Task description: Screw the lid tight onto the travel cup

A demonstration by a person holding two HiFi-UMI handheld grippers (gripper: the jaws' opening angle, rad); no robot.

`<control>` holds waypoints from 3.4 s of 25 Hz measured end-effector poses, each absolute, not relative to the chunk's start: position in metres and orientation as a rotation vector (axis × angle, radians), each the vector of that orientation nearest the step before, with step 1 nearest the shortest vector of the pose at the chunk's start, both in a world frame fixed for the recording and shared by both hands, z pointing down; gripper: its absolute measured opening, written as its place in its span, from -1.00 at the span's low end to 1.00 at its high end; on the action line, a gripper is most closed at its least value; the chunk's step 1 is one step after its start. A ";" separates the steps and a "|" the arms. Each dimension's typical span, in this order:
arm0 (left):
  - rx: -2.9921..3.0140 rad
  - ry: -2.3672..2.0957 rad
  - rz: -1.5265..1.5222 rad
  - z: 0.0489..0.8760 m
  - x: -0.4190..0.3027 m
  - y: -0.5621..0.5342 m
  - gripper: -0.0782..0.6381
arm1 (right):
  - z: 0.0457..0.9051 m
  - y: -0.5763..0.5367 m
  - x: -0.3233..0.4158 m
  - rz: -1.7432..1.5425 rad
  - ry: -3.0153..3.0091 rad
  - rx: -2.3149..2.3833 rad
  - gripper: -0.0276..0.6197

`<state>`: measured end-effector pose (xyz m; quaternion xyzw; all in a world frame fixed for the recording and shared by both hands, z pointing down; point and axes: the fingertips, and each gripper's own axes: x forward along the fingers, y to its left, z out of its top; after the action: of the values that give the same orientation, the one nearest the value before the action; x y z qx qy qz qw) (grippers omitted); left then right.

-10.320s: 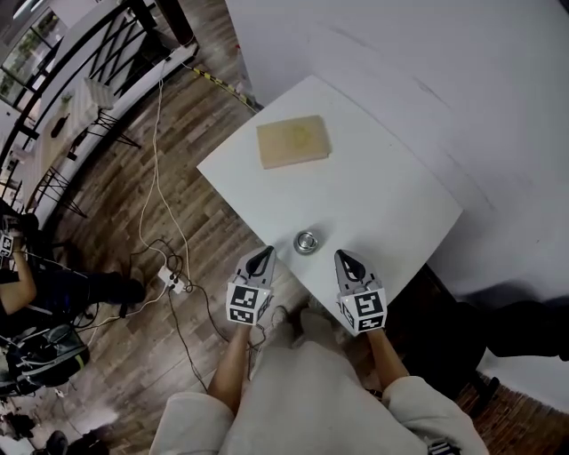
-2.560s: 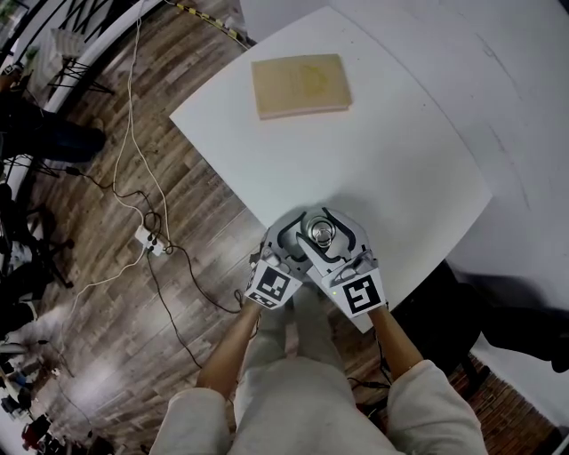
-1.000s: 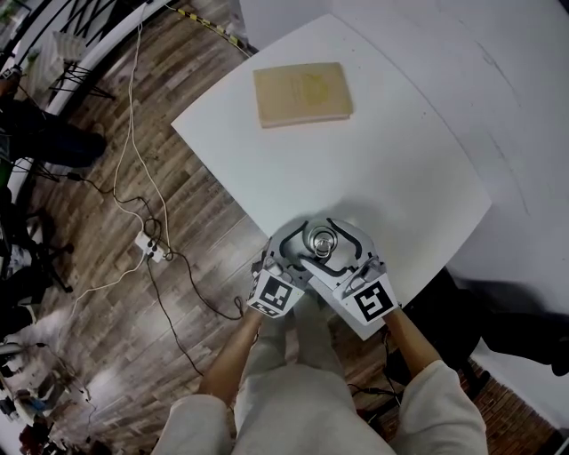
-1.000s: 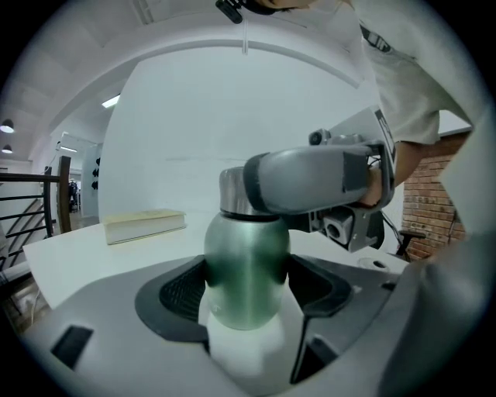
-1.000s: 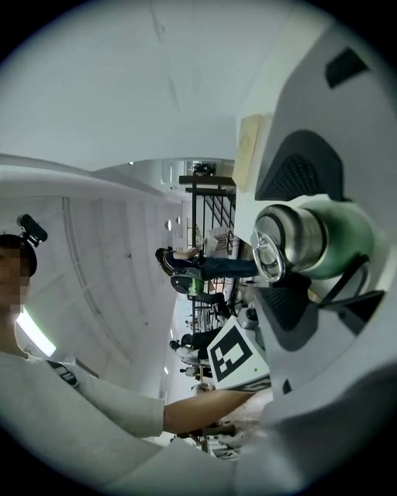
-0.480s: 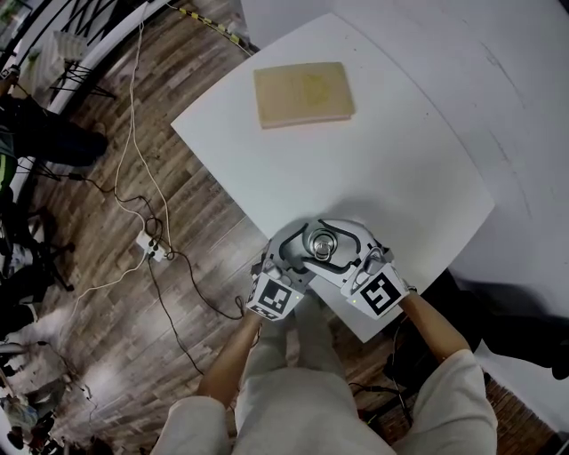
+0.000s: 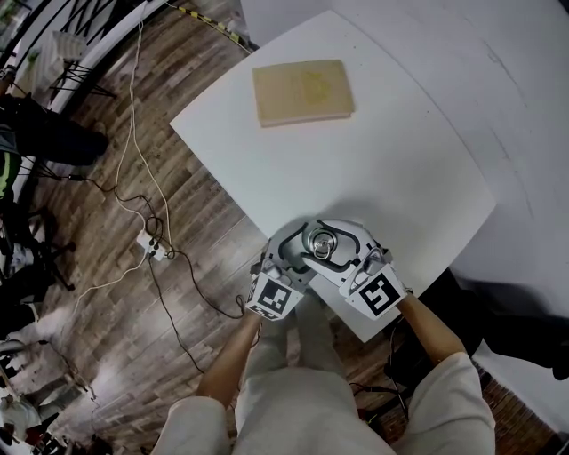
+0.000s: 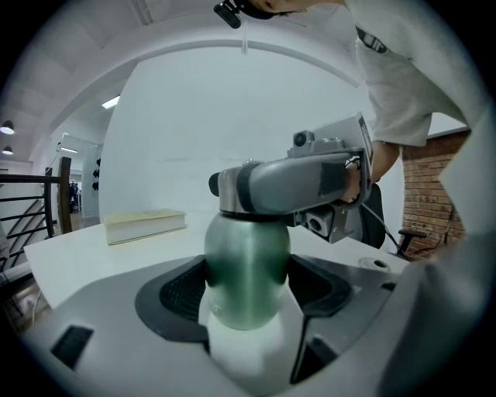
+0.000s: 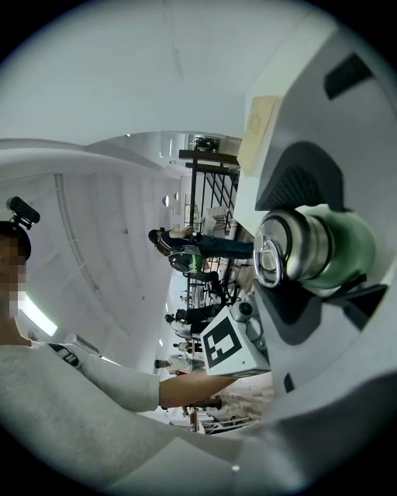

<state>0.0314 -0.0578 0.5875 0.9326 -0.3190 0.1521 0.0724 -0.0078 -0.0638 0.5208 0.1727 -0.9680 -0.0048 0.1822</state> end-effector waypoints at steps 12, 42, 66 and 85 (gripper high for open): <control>2.800 -0.970 0.463 0.593 0.034 -0.061 0.15 | 0.526 -0.077 0.001 0.020 -2.639 0.939 -0.09; 2.820 -0.974 0.462 0.590 0.034 -0.057 0.15 | 0.520 -0.063 0.004 0.070 -2.741 0.808 0.12; 2.823 -0.960 0.474 0.593 0.033 -0.056 0.15 | 0.525 -0.056 -0.007 -0.053 -2.733 0.092 -0.05; 2.815 -0.965 0.484 0.596 0.033 -0.059 0.15 | 0.529 -0.068 -0.001 0.006 -2.710 0.608 -0.11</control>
<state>0.0329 -0.0587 0.5955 0.9319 -0.3193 0.1602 0.0634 -0.0013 -0.0683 0.5291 0.2154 -0.9596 0.0021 0.1811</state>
